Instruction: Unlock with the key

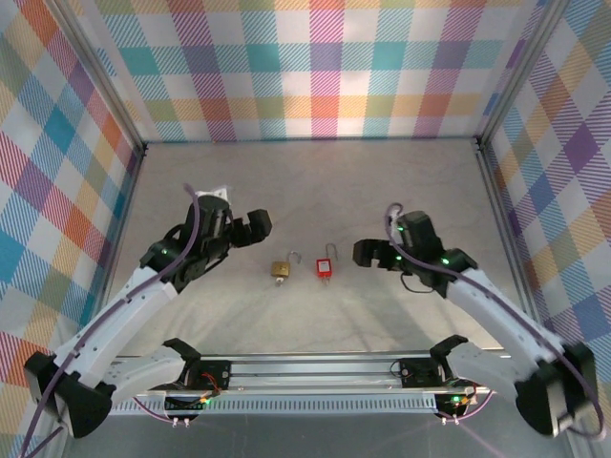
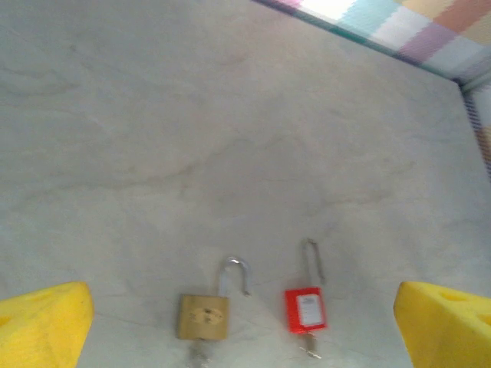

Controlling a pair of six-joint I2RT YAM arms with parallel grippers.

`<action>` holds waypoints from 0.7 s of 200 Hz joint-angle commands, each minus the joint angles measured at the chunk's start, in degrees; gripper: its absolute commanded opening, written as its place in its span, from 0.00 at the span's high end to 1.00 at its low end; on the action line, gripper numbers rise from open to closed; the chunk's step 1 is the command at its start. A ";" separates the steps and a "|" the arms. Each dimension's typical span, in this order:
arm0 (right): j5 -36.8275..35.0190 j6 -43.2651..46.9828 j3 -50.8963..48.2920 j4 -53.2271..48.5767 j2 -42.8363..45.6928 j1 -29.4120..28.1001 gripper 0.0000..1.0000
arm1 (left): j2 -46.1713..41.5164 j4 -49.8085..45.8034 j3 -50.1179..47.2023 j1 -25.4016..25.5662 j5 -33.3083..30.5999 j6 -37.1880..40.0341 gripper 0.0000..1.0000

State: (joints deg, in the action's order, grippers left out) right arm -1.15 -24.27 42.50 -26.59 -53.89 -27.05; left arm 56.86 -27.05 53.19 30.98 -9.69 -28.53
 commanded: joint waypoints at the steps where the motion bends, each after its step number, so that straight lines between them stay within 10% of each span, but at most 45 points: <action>1: -11.72 8.80 -4.38 0.48 6.57 4.46 0.01 | -1.70 8.89 -6.60 0.22 -10.71 7.52 0.00; 63: -25.93 20.04 -17.77 30.85 3.14 15.87 0.01 | -0.48 49.18 -31.13 -2.32 -28.32 30.96 0.00; 140: -13.65 24.72 -32.24 84.84 -18.99 21.60 0.01 | 23.78 95.46 -43.57 -18.33 -11.07 35.30 0.00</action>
State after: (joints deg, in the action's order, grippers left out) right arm -19.16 -3.38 10.96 31.38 -65.69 -5.41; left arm 70.48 42.54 12.05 14.63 -27.59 4.08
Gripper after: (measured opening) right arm 0.990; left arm 0.996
